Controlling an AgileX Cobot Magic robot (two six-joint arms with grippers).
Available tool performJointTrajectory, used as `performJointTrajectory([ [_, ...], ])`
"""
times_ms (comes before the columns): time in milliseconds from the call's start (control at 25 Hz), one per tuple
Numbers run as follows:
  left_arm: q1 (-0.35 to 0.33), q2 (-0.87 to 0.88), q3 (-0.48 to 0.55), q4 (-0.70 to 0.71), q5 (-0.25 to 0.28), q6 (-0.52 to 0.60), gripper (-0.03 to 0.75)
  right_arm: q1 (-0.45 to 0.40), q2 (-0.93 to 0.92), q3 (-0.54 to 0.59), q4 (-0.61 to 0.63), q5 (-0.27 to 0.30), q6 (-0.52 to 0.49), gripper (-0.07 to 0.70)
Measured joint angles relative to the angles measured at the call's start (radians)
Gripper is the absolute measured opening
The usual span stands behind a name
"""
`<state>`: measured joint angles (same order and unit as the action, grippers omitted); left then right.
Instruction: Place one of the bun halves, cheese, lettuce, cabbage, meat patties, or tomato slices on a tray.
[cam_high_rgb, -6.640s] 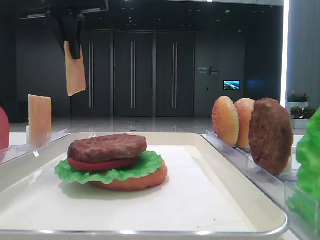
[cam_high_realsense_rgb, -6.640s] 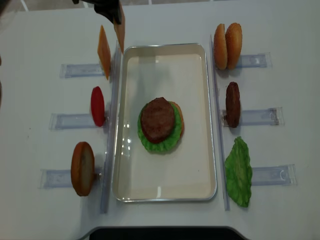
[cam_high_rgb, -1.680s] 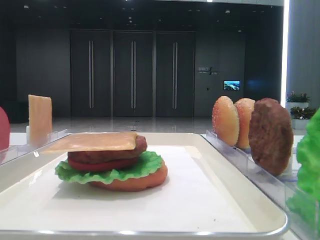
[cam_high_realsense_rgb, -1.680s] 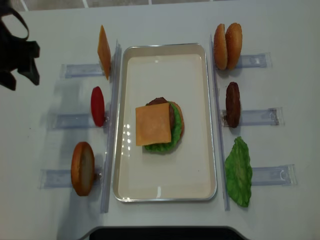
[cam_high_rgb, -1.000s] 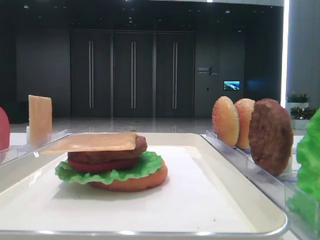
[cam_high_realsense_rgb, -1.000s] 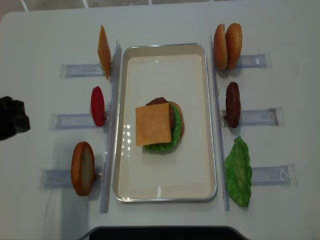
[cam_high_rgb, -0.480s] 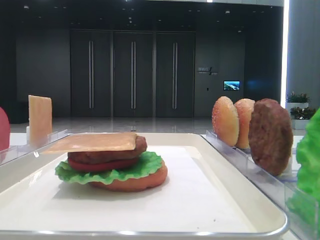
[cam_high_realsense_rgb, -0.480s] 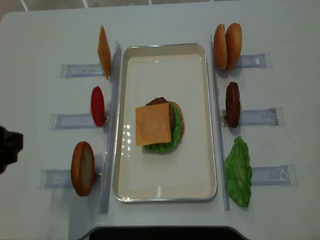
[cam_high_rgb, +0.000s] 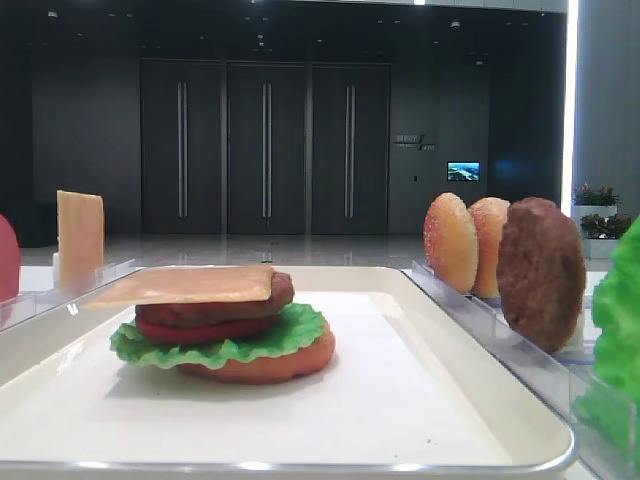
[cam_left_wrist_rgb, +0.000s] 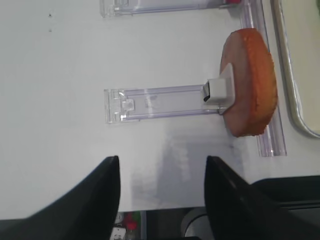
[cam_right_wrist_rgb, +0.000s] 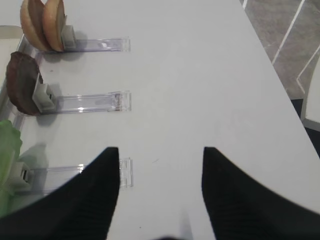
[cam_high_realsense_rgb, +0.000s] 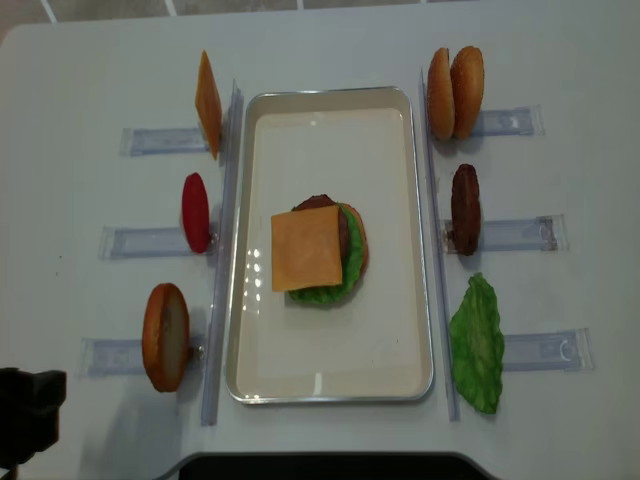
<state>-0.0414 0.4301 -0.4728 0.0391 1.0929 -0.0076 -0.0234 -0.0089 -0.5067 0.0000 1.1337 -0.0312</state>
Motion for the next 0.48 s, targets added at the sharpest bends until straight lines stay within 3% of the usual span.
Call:
performJointTrajectory([
  [480,-0.003,-0.253,0.002,0.005,0.0,0.0,0.34,0.0,0.0,0.0,0.0,0.0,0.0,0.358],
])
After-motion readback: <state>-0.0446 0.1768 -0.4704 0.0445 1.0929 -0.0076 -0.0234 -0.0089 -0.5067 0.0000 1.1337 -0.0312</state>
